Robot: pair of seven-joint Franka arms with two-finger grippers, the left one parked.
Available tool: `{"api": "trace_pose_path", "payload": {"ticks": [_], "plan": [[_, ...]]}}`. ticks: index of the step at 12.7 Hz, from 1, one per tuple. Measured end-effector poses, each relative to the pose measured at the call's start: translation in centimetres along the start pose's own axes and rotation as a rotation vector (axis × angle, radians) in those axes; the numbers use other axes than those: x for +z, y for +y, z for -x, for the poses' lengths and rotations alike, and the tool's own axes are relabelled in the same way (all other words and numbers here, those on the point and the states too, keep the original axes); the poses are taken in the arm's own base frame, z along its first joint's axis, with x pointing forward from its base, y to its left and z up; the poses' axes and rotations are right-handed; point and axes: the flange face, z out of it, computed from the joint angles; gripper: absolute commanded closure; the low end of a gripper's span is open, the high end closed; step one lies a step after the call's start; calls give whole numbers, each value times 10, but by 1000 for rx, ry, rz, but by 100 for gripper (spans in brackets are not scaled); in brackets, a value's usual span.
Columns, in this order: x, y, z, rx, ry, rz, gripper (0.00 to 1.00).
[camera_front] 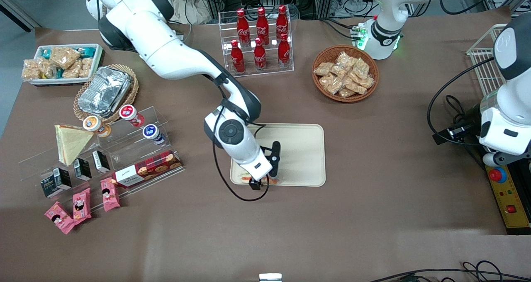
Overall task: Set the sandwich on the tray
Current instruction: 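Lower the sandwich onto the tray and open the right gripper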
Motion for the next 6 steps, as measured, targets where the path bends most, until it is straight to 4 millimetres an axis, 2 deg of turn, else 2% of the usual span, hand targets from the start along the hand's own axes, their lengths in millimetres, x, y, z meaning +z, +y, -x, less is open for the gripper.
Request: {"api": "trace_pose_path", "payload": {"ticks": [3, 6], "plan": [[-48, 29, 19, 77, 39, -41, 2], [-104, 49, 38, 164, 45, -74, 2]]}}
